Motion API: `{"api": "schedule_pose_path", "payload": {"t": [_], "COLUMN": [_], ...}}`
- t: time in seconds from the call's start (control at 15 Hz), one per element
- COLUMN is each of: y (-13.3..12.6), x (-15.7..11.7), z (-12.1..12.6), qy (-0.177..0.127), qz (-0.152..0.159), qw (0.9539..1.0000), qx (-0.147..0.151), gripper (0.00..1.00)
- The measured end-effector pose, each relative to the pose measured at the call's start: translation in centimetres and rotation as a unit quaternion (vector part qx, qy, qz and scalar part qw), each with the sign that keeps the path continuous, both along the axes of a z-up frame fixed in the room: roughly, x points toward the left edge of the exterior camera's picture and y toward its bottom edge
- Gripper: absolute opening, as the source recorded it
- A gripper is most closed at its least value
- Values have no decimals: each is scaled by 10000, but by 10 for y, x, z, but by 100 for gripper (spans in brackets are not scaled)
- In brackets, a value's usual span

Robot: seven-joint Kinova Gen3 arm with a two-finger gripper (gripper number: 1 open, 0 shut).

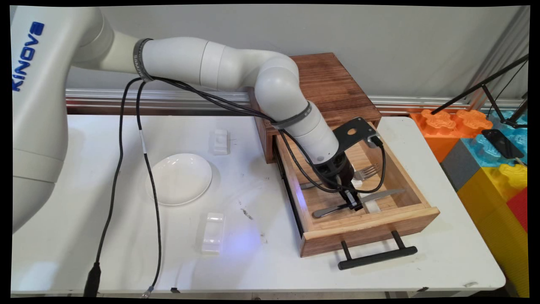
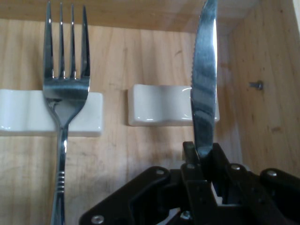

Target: Place the picked object into the drawer

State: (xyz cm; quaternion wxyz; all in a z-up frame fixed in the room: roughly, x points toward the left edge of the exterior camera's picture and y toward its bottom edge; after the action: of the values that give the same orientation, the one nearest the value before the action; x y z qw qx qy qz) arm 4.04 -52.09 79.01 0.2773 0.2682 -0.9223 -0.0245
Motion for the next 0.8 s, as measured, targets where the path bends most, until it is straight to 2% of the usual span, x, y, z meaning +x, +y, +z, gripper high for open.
{"api": "schedule_pose_path", "payload": {"t": [0.8], "y": [-6], "x": [-2], "z": [-10], "qy": [12], "qz": [-4], "qw": [10000], "qx": [-18], "gripper": [0]}}
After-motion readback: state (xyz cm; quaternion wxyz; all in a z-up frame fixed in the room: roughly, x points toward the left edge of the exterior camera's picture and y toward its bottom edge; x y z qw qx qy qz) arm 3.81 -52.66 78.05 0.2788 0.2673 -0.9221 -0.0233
